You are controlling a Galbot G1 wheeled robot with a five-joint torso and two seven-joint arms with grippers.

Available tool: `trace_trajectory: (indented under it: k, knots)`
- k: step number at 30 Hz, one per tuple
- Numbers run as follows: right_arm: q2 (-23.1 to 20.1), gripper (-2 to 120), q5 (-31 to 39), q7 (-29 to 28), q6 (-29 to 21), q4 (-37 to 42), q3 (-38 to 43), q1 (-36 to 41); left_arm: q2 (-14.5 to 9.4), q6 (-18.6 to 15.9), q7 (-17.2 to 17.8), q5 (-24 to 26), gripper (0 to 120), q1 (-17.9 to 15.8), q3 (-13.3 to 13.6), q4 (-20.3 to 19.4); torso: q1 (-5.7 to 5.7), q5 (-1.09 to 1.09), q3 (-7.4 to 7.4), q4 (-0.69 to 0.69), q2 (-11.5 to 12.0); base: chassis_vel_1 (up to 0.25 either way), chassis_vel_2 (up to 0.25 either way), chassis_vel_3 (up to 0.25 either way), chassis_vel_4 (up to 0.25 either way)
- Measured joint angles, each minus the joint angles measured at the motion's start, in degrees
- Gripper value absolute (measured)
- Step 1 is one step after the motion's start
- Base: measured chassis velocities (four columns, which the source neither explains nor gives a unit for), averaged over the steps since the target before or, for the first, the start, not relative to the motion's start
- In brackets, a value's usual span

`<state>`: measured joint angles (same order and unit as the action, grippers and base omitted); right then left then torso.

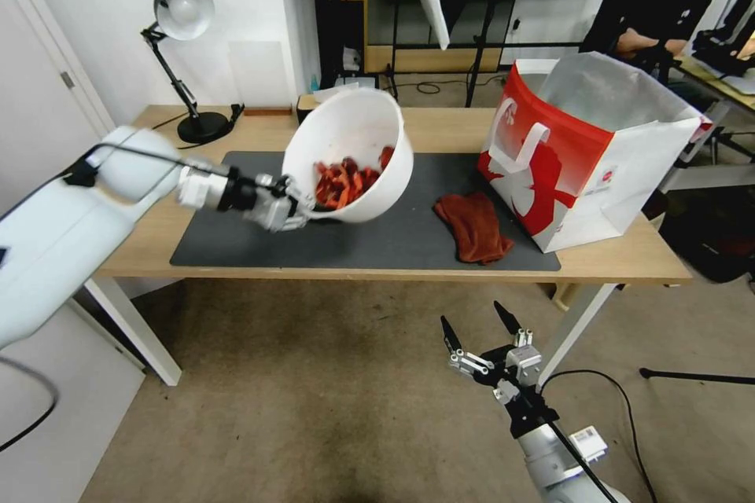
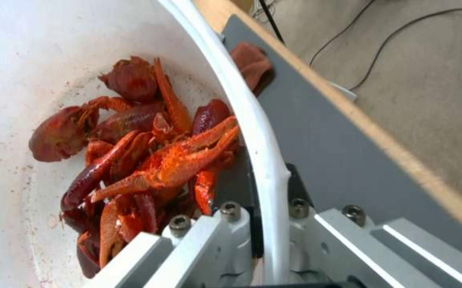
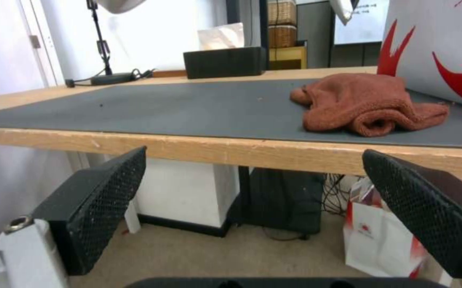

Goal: Sweep shrimp from table into container with towel, then put container into takeout bag.

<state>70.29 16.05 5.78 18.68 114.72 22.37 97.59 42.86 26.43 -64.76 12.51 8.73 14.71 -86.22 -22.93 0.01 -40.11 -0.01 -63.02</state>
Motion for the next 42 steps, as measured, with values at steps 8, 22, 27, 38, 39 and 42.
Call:
trace_trajectory:
  k: [8, 22, 27, 38, 39, 42]
  knots:
    - [0.19, 100, -0.19, 0.05, 0.10, -0.42, 0.21, -0.11, 6.39, 1.68, 0.86, -1.82, 0, -6.35, 4.41, 9.03, 0.00, 0.00, 0.00, 0.01, 0.00, 0.000, 0.000, 0.000, 0.000]
    - [0.48, 100, -0.34, 0.06, 0.19, -1.20, 0.24, -0.54, 14.47, 3.28, 3.49, -3.62, 0, -12.86, 7.92, 18.70, 0.00, 0.00, 0.00, 0.01, 0.00, 0.000, 0.000, 0.000, 0.000]
    - [0.87, 100, -0.50, 0.16, 0.30, -1.78, 0.12, -0.71, 24.63, 4.29, 7.18, -4.74, 0, -20.18, 10.24, 27.03, 0.00, 0.01, 0.00, -0.01, 0.00, 0.000, 0.000, 0.000, 0.000]
    - [1.22, 100, -0.66, 0.22, 0.41, -1.87, 0.30, -0.66, 35.19, 4.85, 11.13, -7.55, 0, -26.26, 10.11, 33.63, 0.01, 0.00, 0.01, 0.01, -0.01, 0.000, 0.000, 0.000, 0.000]
    - [1.26, 100, -0.66, 0.20, 0.41, -1.87, 0.34, -0.67, 36.27, 4.85, 11.39, -7.55, 0, -26.61, 10.39, 33.96, 0.01, -0.01, 0.01, 0.01, -0.01, 0.000, 0.000, 0.000, 0.000]
    - [1.34, 100, -0.66, 0.16, 0.41, -1.87, 0.38, -0.67, 38.16, 4.84, 11.72, -7.60, 0, -27.30, 10.81, 34.62, 0.01, 0.00, 0.01, 0.01, -0.01, 0.000, 0.000, 0.000, 0.000]
